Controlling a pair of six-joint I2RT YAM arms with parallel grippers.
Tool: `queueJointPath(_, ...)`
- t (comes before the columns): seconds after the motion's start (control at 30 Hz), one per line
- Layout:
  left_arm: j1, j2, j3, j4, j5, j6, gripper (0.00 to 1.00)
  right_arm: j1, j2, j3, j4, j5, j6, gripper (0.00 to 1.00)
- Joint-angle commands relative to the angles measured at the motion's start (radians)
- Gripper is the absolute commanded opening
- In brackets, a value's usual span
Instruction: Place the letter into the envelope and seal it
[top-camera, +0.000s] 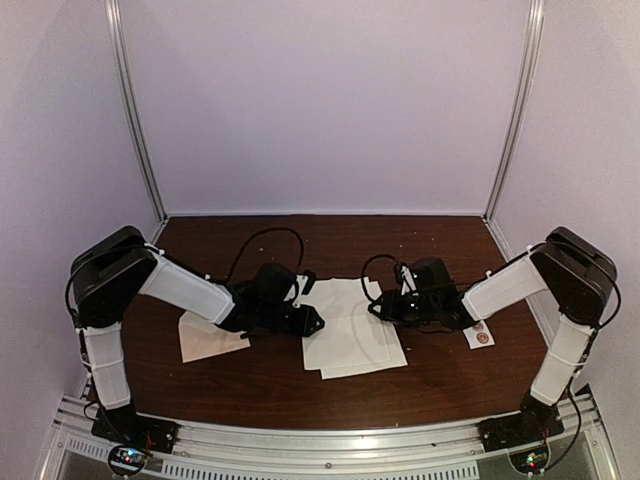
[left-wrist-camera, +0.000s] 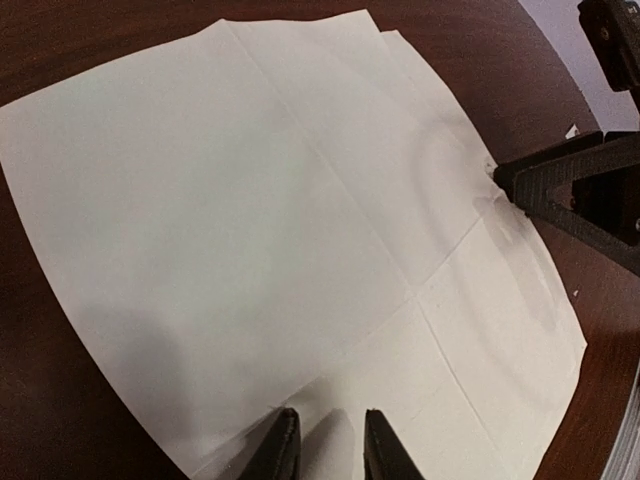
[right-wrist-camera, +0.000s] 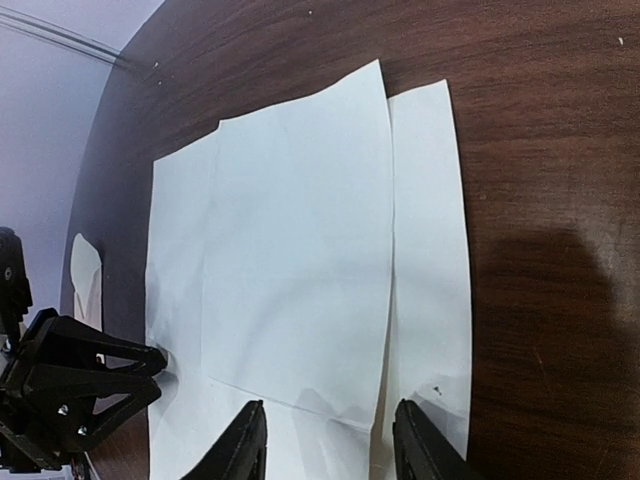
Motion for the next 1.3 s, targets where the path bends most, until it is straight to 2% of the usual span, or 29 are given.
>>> queueJointPath(0.0,0.006,0.022,-0.017,0.033,-0.012,0.010,0.21,0.007,0.023,0.024,0.022,-0.022,0.011,0.42)
queueJointPath(0.33,0.005,0.022,-0.039,0.039,-0.008,-0.007,0.20,0.007,0.010,0.015,0.106,-0.101,0.076,0.40)
queueJointPath(0.83,0.004,0.014,-0.037,0.034,-0.007,-0.010,0.20,0.007,-0.096,-0.052,0.216,-0.128,0.178,0.36)
queueJointPath(1.17,0.004,0.013,-0.037,0.029,-0.010,-0.011,0.20,0.011,-0.084,-0.085,0.284,-0.156,0.217,0.21)
queueJointPath(1.27,0.005,0.013,-0.036,0.029,-0.010,-0.011,0.20,0.015,-0.092,-0.097,0.325,-0.170,0.240,0.21)
